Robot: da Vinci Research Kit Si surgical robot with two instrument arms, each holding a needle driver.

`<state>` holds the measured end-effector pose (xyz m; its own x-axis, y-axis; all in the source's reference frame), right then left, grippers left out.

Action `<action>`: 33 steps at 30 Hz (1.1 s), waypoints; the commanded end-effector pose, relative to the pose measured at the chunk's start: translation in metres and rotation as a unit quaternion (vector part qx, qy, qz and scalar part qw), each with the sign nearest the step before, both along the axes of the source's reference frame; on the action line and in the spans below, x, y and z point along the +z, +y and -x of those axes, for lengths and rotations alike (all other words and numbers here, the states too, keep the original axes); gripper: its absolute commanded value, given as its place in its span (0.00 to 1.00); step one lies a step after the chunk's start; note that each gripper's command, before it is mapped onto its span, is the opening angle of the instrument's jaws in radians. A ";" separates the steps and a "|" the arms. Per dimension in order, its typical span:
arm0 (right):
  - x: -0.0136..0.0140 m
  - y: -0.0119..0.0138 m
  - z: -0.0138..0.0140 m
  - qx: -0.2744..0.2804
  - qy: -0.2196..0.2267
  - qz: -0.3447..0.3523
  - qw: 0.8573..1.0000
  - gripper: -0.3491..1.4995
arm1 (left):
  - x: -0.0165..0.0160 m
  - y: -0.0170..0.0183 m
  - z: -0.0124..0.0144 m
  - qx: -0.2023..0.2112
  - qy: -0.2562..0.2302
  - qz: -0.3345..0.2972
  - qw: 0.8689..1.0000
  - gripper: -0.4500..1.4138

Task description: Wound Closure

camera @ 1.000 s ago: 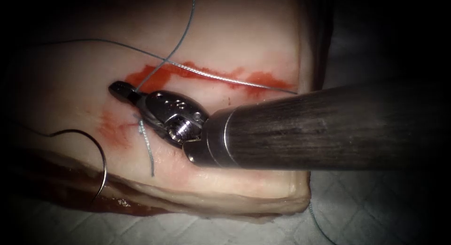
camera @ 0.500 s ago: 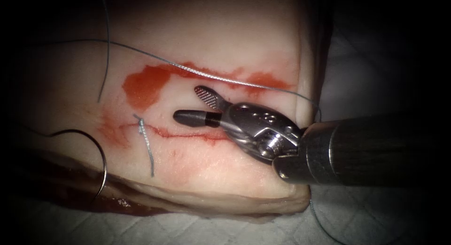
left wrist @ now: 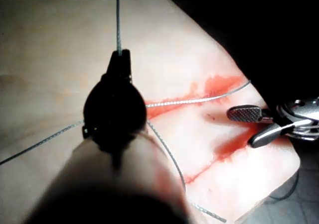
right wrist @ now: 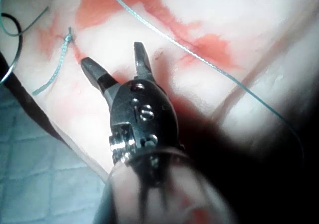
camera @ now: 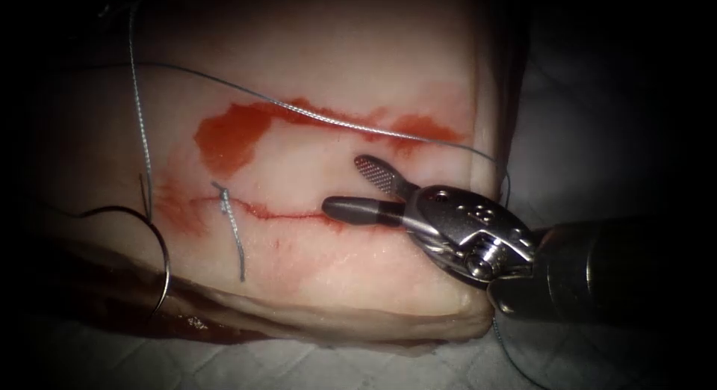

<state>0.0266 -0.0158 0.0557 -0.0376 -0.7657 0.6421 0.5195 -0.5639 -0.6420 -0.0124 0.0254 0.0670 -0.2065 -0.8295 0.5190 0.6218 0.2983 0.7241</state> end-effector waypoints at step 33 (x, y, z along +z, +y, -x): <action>-0.0005 -0.0003 -0.0008 0.008 0.003 0.001 1.000 0.96 | -0.0168 -0.0065 0.0018 0.406 -0.115 0.301 0.855 0.68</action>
